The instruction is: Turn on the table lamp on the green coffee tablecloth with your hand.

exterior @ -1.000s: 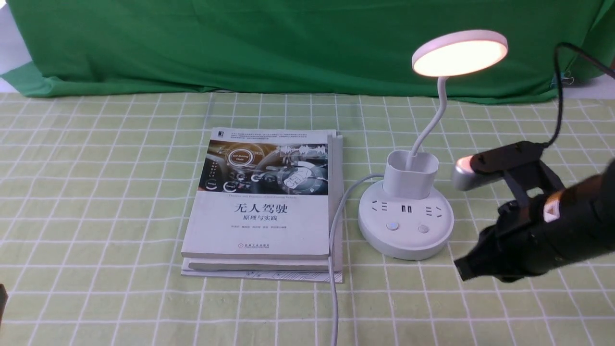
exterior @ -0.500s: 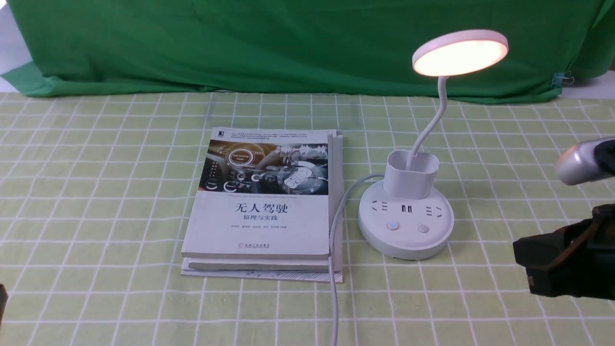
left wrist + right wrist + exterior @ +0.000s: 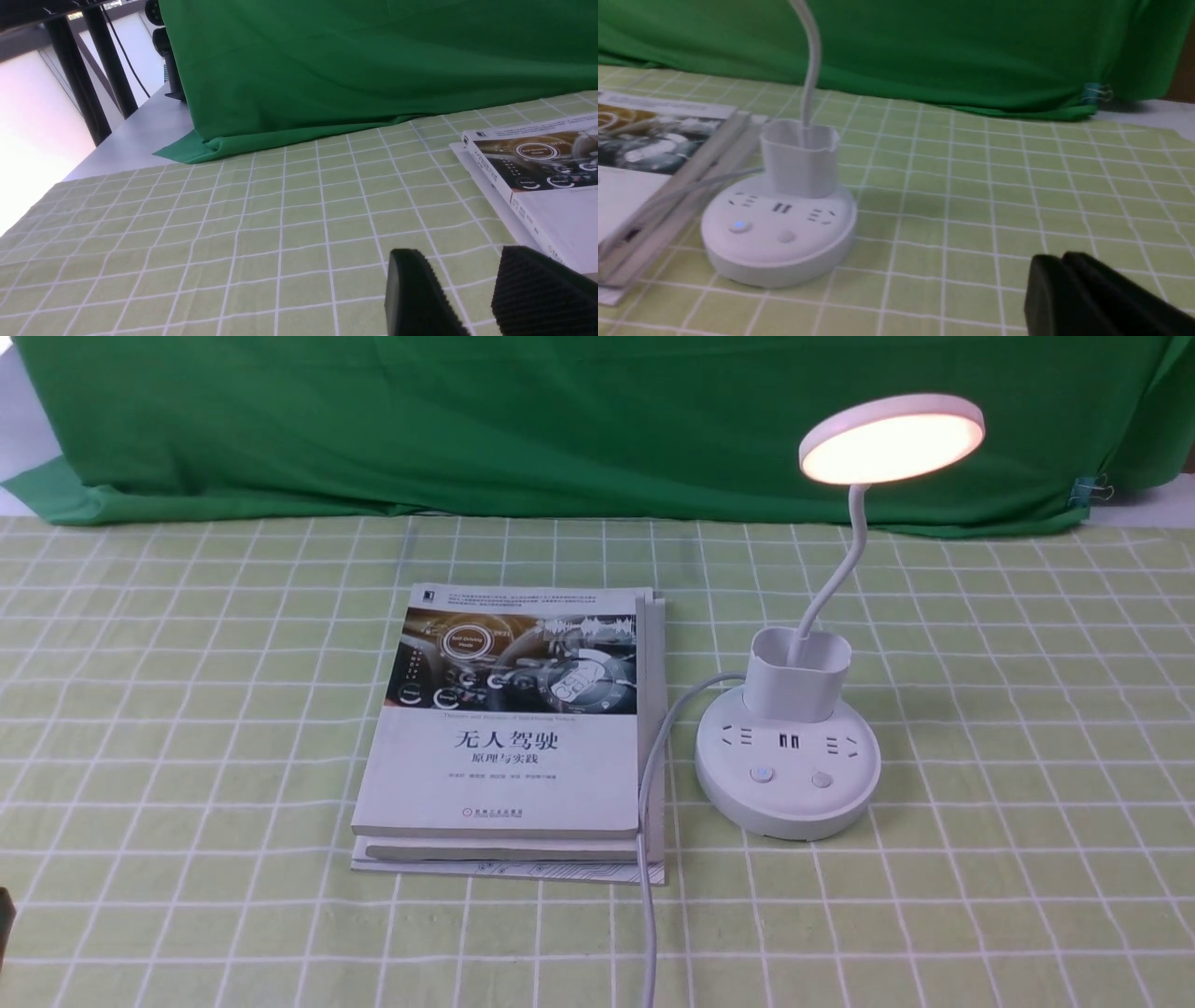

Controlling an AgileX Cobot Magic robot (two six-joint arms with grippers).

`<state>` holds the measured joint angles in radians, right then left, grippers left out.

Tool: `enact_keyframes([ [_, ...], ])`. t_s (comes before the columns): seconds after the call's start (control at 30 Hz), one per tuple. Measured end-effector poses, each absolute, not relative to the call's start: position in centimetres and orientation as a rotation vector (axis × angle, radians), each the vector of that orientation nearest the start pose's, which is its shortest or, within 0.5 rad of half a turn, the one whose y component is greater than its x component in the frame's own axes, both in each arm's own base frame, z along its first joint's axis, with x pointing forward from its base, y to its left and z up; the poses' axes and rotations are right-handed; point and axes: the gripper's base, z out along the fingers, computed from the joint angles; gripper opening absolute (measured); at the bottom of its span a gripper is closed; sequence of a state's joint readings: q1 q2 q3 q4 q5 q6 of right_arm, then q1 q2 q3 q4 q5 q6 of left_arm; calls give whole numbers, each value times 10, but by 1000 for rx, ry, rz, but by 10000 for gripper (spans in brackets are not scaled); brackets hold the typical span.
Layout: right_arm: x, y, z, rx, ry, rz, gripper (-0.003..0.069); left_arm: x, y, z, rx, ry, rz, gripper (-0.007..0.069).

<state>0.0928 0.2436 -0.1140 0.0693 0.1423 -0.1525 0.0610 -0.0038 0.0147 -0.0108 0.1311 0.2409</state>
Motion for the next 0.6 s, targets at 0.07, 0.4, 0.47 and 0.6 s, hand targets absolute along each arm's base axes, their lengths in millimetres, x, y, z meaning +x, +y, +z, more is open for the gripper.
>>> enact_keyframes([
  [0.07,70,6,211,-147,1739,-1,58,57,3,197,139,1624,223,237],
  [0.4,55,3,187,-143,1743,-51,55,57,3,196,139,1624,223,237],
  [0.47,55,3,187,-143,1745,-51,55,57,3,196,139,1624,223,237],
  [0.6,55,3,187,-143,1746,-51,56,57,3,196,139,1624,223,237],
])
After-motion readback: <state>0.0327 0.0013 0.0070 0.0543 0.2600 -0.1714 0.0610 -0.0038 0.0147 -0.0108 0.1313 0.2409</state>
